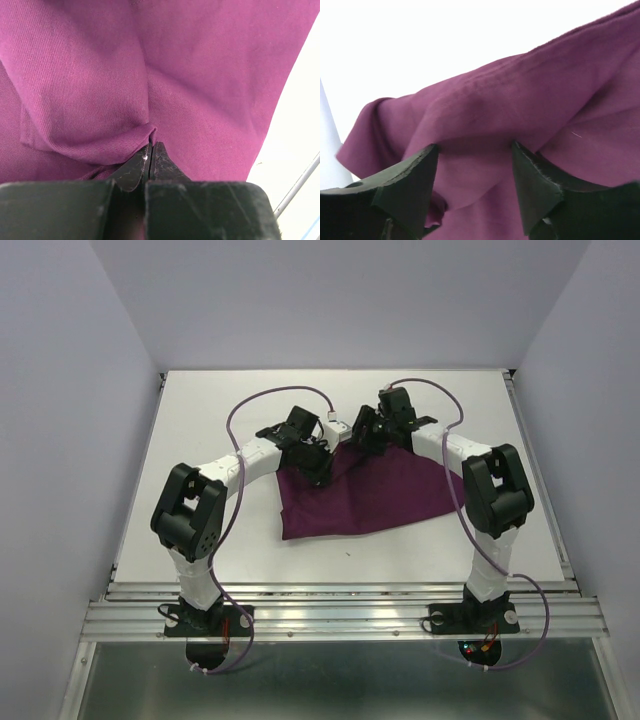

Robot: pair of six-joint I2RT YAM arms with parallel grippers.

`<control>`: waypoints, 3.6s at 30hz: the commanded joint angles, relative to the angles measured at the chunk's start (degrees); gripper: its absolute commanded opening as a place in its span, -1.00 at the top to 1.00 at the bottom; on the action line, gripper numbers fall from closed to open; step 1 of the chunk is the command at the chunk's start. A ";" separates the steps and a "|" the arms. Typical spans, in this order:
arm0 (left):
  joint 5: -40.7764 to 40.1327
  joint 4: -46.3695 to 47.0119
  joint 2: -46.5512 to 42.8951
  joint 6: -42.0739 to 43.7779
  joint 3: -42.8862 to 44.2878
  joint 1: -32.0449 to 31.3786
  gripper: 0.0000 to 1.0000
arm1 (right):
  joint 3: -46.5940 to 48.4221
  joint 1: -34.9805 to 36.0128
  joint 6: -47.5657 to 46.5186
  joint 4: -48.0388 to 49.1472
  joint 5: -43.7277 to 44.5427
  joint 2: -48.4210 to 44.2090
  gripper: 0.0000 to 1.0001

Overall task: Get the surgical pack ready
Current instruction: Pack the surgical kit at the center of the board.

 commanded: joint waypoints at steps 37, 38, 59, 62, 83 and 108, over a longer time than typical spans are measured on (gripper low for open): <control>2.88 -1.58 -6.76 1.06 -0.92 -0.45 1.00 | 39.48 0.22 -16.12 -16.63 -4.87 21.01 -0.54; 2.88 -1.58 -6.67 0.97 -1.00 -0.45 1.00 | 38.53 -0.30 -16.30 -17.08 -6.88 20.67 -0.54; -1.07 -1.23 -6.58 -0.17 -0.12 -0.54 1.00 | 12.25 -0.84 -14.28 -4.70 -22.99 3.45 -0.17; -2.04 -0.97 -7.19 -0.70 -0.12 -0.54 0.93 | 9.08 -0.84 -14.54 -3.90 -24.74 0.90 -0.15; -4.41 -1.50 -17.65 -4.47 2.07 -0.27 -0.53 | -14.65 -0.84 -22.45 -4.34 -27.65 -9.74 0.71; -3.37 1.40 -16.25 -22.93 -4.34 1.75 -0.36 | -28.36 -0.84 -20.09 -21.74 5.79 -42.25 0.30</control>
